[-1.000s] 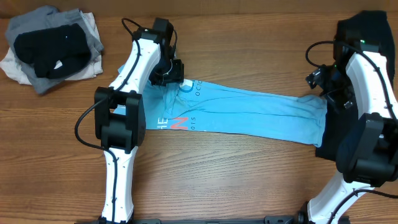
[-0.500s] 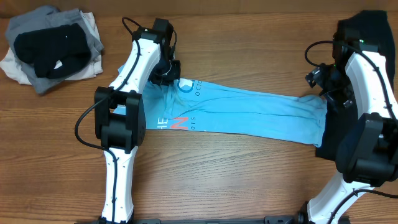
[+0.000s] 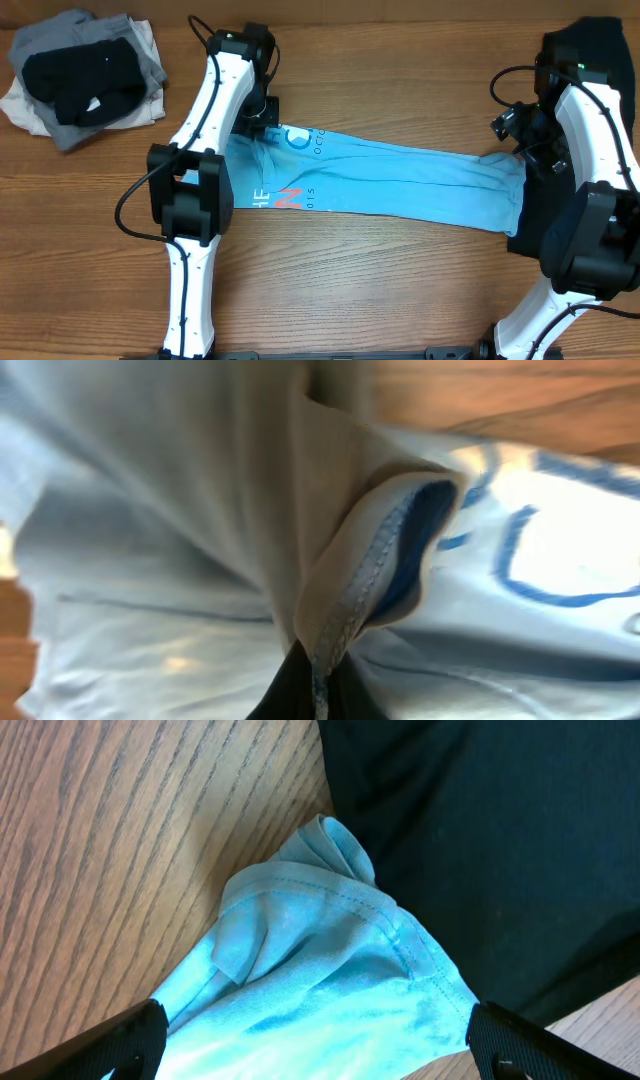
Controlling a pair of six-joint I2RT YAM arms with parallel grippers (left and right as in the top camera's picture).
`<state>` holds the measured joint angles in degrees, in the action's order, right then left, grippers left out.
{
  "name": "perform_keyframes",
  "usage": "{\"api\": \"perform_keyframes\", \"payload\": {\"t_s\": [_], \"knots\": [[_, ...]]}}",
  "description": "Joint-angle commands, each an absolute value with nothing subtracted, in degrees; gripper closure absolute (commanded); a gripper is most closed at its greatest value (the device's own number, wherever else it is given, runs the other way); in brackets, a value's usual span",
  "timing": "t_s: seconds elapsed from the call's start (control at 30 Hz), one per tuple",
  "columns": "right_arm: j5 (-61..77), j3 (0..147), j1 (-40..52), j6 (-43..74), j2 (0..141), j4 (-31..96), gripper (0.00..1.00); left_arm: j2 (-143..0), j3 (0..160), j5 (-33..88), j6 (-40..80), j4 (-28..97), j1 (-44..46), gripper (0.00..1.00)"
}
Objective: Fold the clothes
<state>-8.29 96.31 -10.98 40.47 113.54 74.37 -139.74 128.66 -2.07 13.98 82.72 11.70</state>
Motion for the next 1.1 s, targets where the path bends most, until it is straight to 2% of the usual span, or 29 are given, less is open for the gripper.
{"api": "perform_keyframes", "payload": {"t_s": [0.0, 0.17, 0.37, 0.43, 0.47, 0.5, 0.77, 0.93, 1.07], "knots": [[-8.3, 96.0, -10.9, 40.2, 112.6, 74.7, 0.00, -139.7, 130.0, -6.7, 16.5, 84.8, 9.9, 0.96], [-8.3, 96.0, -10.9, 40.2, 112.6, 75.2, 0.00, -139.7, 130.0, -7.7, 17.7, 89.2, 7.7, 0.95], [-8.3, 96.0, -10.9, 40.3, 112.6, 75.1, 0.00, -139.7, 130.0, -7.7, 17.8, 92.2, 6.1, 0.83], [-8.0, 96.0, -10.9, 40.3, 112.6, 75.2, 0.00, -139.7, 130.0, -7.9, 17.8, 92.8, 6.1, 0.76], [-7.8, 96.0, -10.9, 40.3, 112.6, 75.2, 0.00, -139.7, 130.0, -8.1, 17.8, 93.1, 6.1, 0.66], [-7.7, 96.0, -10.9, 40.2, 112.6, 75.2, 0.00, -139.7, 130.0, -8.5, 17.8, 93.3, 6.1, 0.65], [-7.6, 95.9, -10.9, 40.0, 112.6, 75.7, 0.00, -139.7, 130.0, -14.9, 20.6, 94.4, 4.3, 0.65], [-7.6, 95.9, -10.9, 40.0, 112.6, 75.5, 0.00, -139.7, 130.0, -11.6, 21.6, 94.3, 1.5, 0.80], [-7.4, 95.9, -10.8, 40.1, 112.6, 74.8, 0.00, -139.7, 130.1, -8.3, 21.8, 92.4, 1.1, 0.85]]}}
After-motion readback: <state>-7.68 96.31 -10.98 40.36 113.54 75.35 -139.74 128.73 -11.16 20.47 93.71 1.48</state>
